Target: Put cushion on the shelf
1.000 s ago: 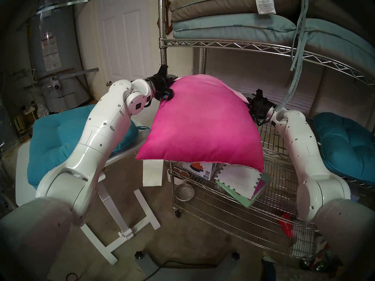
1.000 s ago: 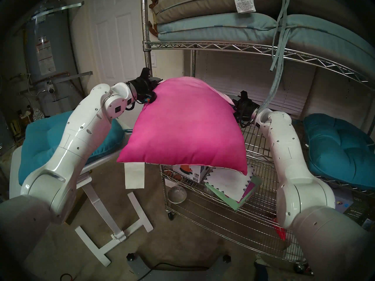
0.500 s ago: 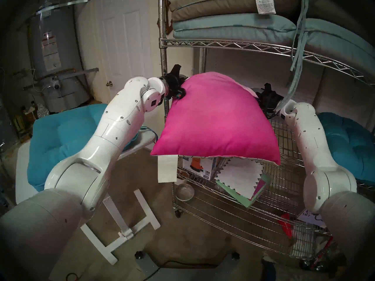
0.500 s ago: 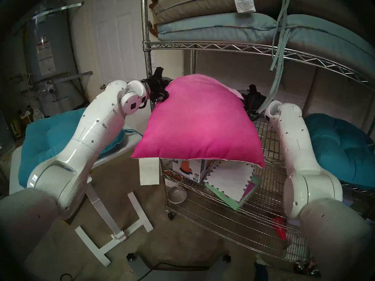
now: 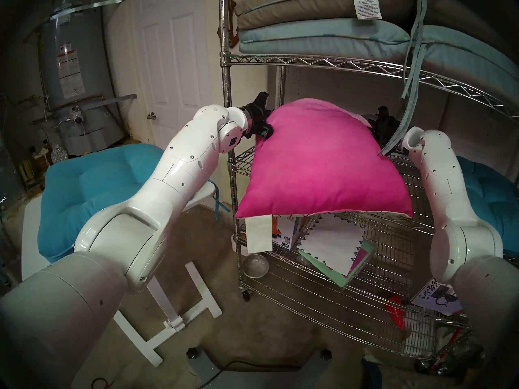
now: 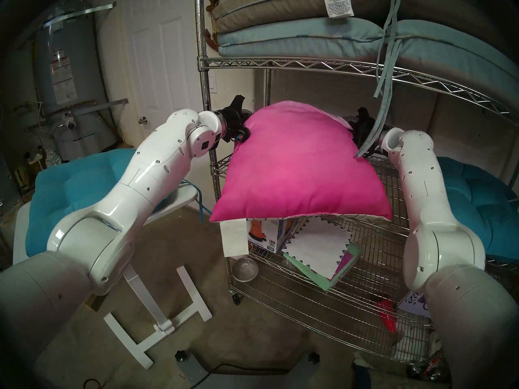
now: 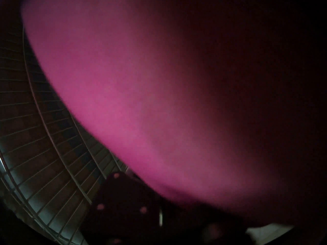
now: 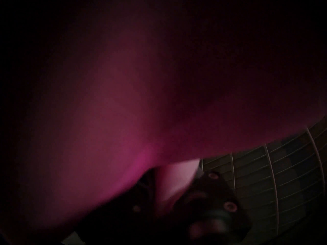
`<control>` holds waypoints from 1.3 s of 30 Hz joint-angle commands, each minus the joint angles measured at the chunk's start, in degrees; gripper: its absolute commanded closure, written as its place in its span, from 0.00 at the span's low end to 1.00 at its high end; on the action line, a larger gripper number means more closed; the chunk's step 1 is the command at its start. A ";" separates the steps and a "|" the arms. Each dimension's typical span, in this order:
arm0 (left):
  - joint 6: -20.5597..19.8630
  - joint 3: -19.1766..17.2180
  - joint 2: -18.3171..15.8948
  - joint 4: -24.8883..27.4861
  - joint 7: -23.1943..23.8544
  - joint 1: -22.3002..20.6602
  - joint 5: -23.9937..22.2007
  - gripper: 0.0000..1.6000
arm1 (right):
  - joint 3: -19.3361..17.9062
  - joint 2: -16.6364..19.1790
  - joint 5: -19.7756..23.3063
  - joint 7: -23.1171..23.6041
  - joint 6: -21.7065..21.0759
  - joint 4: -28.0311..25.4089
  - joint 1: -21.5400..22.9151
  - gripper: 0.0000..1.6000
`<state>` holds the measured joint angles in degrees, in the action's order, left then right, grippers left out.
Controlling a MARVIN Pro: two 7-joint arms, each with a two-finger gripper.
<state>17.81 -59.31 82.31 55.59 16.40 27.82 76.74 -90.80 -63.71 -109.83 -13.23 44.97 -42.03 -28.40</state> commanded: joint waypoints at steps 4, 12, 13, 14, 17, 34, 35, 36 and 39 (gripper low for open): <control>-0.77 0.22 1.93 -3.95 -0.87 -4.22 1.05 1.00 | 0.08 1.00 -1.63 0.86 -1.42 1.58 3.85 1.00; -0.75 0.65 2.92 -7.65 -1.57 -5.60 2.07 1.00 | 0.21 1.27 -3.06 1.34 -1.55 3.66 4.76 1.00; -0.73 0.61 2.99 -7.95 -1.65 -5.81 2.14 1.00 | 0.13 1.35 -3.14 1.33 -1.60 3.80 5.02 1.00; -0.72 0.58 3.11 -8.34 -1.78 -6.09 2.25 1.00 | 0.10 1.39 -3.27 1.33 -1.61 4.01 5.32 1.00; -0.76 0.27 3.48 -9.19 -2.21 -7.06 2.39 1.00 | -0.22 1.27 -3.37 1.10 -1.78 4.35 6.55 1.00; -1.00 -5.77 -3.55 -5.45 -6.05 -9.03 2.53 1.00 | -0.84 -5.72 -0.05 -8.18 1.12 -5.20 9.42 1.00; -0.96 -6.02 -4.50 -5.69 -6.01 -8.36 2.55 1.00 | -0.61 -6.27 0.09 -8.72 1.50 -5.29 8.32 1.00; -0.95 -6.26 -4.74 -5.89 -6.01 -7.89 2.57 1.00 | -0.46 -6.65 0.16 -9.00 1.74 -5.20 7.45 1.00; -0.88 -7.71 -7.50 -5.86 -6.61 -6.04 2.64 1.00 | 0.40 -8.65 0.67 -10.89 3.22 -5.18 4.16 1.00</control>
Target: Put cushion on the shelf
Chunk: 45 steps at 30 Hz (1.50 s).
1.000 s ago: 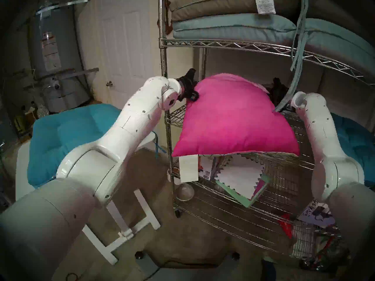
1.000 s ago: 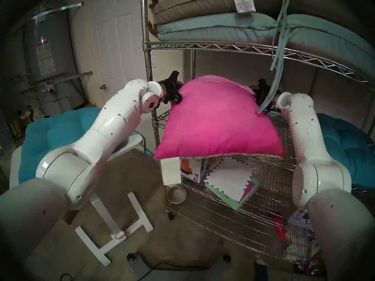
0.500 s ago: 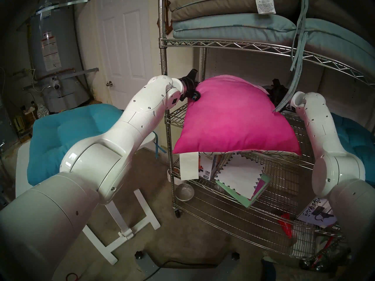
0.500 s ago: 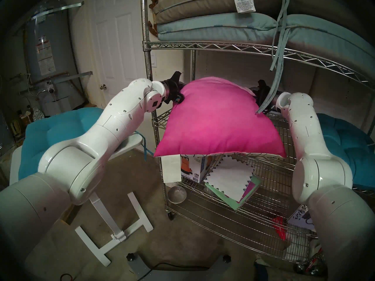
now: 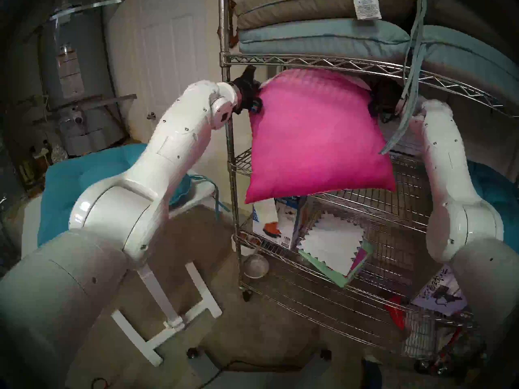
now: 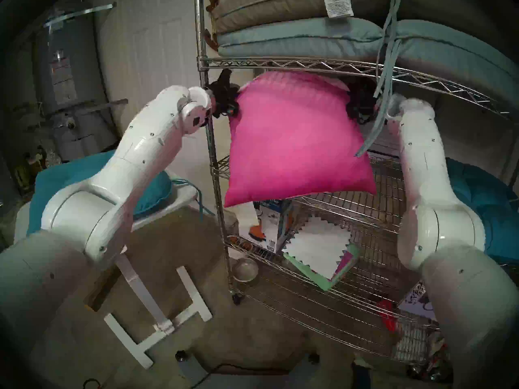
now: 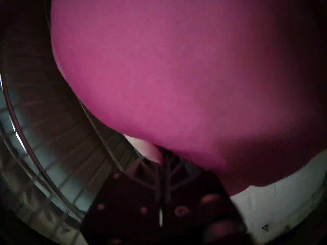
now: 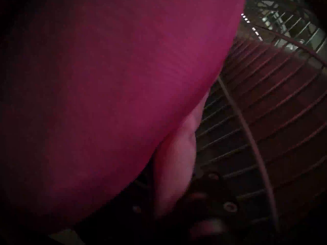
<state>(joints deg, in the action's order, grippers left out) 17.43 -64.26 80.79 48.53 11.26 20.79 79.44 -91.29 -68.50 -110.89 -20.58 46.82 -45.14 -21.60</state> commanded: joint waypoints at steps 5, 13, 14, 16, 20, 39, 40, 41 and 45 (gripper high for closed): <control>0.32 -3.98 -7.68 2.32 -3.20 3.43 -0.33 1.00 | 1.96 -6.23 2.44 -5.78 2.29 -1.78 -6.60 1.00; 2.87 -3.83 -8.82 3.76 -7.23 8.85 -0.70 1.00 | 2.66 -8.59 3.34 -10.38 1.05 -0.75 -12.17 1.00; 3.27 -3.62 -8.89 3.83 -8.00 9.38 -0.62 1.00 | 2.76 -8.75 3.33 -11.14 0.61 -0.62 -12.71 1.00; 3.78 -3.32 -8.85 3.69 -9.85 10.03 -0.44 1.00 | 2.88 -9.05 3.34 -12.56 -0.37 -0.33 -13.32 1.00; 4.37 -2.13 -7.98 1.61 -12.90 9.59 0.69 1.00 | 3.24 -9.22 2.84 -14.55 -2.85 1.14 -13.64 1.00; 3.74 1.72 -4.04 -5.13 -19.15 6.40 4.21 1.00 | 2.92 -8.15 1.18 -16.30 -11.52 6.71 -10.66 1.00; 3.69 1.87 -3.73 -5.35 -19.32 6.25 4.27 1.00 | 2.94 -8.09 1.01 -16.29 -11.93 7.06 -10.50 1.00; 3.65 2.00 -3.48 -5.46 -19.42 6.13 4.35 1.00 | 2.95 -8.05 0.90 -16.29 -12.19 7.28 -10.36 1.00; 3.47 2.73 -2.37 -5.86 -19.80 5.54 4.81 1.00 | 2.71 -7.33 0.48 -16.28 -13.37 8.48 -9.69 1.00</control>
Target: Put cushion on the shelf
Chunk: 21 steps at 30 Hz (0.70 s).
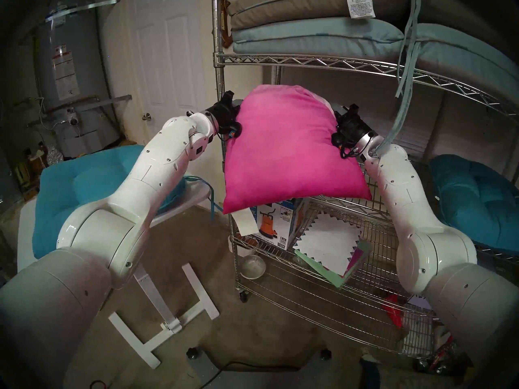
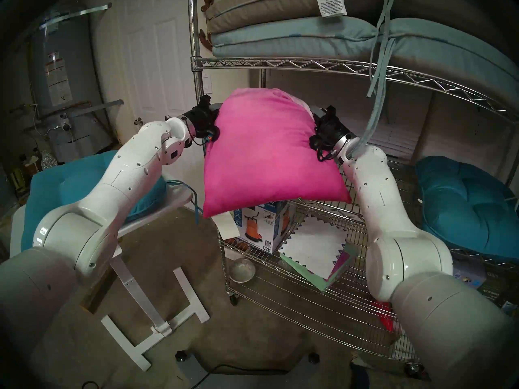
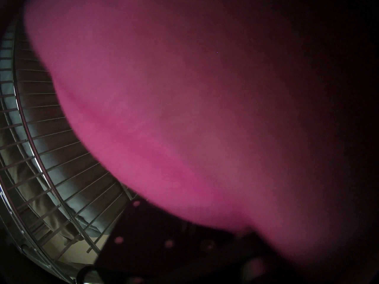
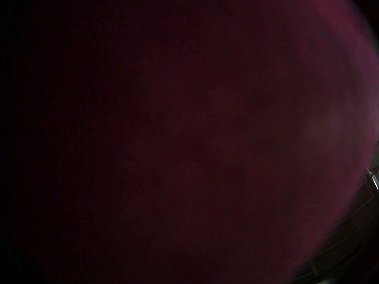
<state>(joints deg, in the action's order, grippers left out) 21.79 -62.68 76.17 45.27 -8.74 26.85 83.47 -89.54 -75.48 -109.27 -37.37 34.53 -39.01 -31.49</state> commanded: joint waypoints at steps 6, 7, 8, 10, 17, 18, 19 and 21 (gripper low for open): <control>-1.48 1.93 4.03 -3.21 0.13 -1.37 1.21 1.00 | 0.48 1.15 -1.66 0.77 -2.30 3.87 1.27 1.00; -1.64 2.12 4.48 -3.40 0.17 -1.44 1.29 1.00 | 0.43 1.43 -1.78 0.84 -2.50 4.16 1.47 1.00; -1.75 2.27 4.82 -3.51 0.19 -1.48 1.36 1.00 | 0.40 1.64 -1.86 0.89 -2.64 4.34 1.60 1.00; -2.08 2.64 5.70 -3.80 0.33 -1.61 1.50 1.00 | 0.35 2.14 -2.09 1.04 -2.95 4.85 1.92 1.00; -3.71 3.70 8.76 -4.95 1.38 -1.93 1.96 1.00 | 0.36 3.93 -3.04 1.49 -3.67 6.73 2.44 1.00; -4.03 3.80 9.17 -5.15 1.56 -2.00 2.02 1.00 | 0.38 4.16 -3.18 1.53 -3.76 7.00 2.56 1.00; -4.17 4.15 8.77 -5.06 1.66 -2.04 2.00 1.00 | 0.38 4.43 -3.31 1.58 -3.85 7.26 2.70 1.00; -4.55 4.55 8.83 -5.10 1.89 -2.11 2.06 1.00 | 0.40 4.89 -3.52 1.63 -3.98 7.63 2.91 1.00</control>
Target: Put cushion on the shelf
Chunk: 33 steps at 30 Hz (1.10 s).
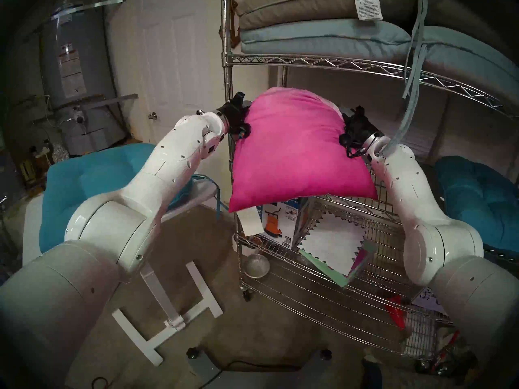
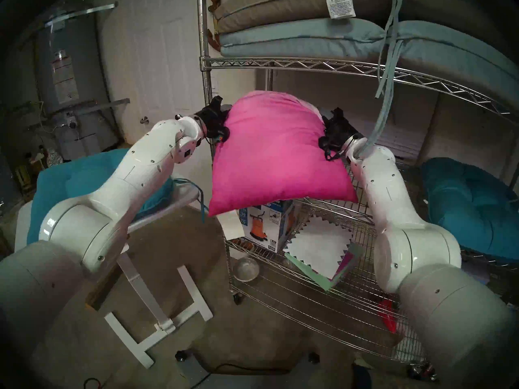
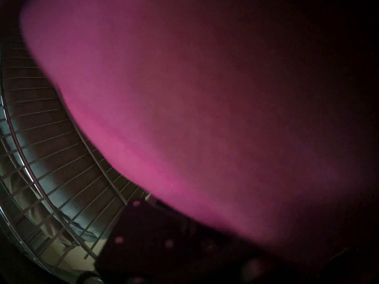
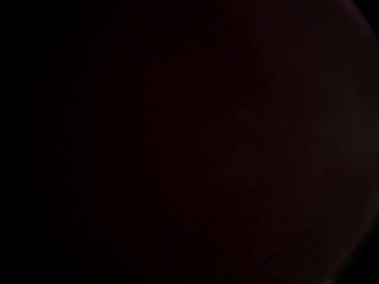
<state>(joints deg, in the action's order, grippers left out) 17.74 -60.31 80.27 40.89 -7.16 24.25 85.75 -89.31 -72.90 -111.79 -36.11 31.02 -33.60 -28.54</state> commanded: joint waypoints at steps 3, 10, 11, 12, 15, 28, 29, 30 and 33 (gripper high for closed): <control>-1.46 2.30 6.48 -1.29 0.90 0.33 -0.04 1.00 | 0.25 3.00 -1.38 0.46 -0.64 2.80 0.37 1.00; -3.51 3.00 8.68 -1.93 1.86 -0.28 0.18 1.00 | 0.39 4.65 -2.27 0.63 -0.99 4.07 1.24 1.00; -3.76 3.08 9.13 -2.10 1.98 -0.40 0.18 1.00 | 0.41 4.84 -2.40 0.67 -1.07 4.25 1.38 1.00; -4.01 3.22 9.54 -2.26 2.12 -0.56 0.15 1.00 | 0.42 5.04 -2.53 0.73 -1.13 4.43 1.53 1.00; -4.93 3.41 11.01 -2.92 2.63 -1.10 -0.02 1.00 | 0.51 5.67 -2.93 0.98 -1.35 5.05 1.94 1.00; -8.23 3.39 14.02 -5.89 4.53 -4.63 -0.68 1.00 | 0.88 7.75 -4.63 2.05 -1.75 7.14 4.53 1.00; -8.44 3.38 14.13 -6.20 4.70 -4.90 -0.73 1.00 | 0.94 7.89 -4.78 2.14 -1.75 7.28 4.80 1.00; -8.59 3.38 14.21 -6.45 4.82 -5.13 -0.76 1.00 | 0.98 7.99 -4.91 2.21 -1.74 7.40 5.01 1.00; -9.06 3.40 14.44 -7.21 5.18 -5.90 -0.88 1.00 | 1.14 8.34 -5.33 2.42 -1.74 7.77 5.65 1.00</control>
<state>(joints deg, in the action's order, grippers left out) 8.64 -57.38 91.46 34.14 -1.95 20.03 84.96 -88.21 -66.46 -116.57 -33.87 29.69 -26.26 -24.71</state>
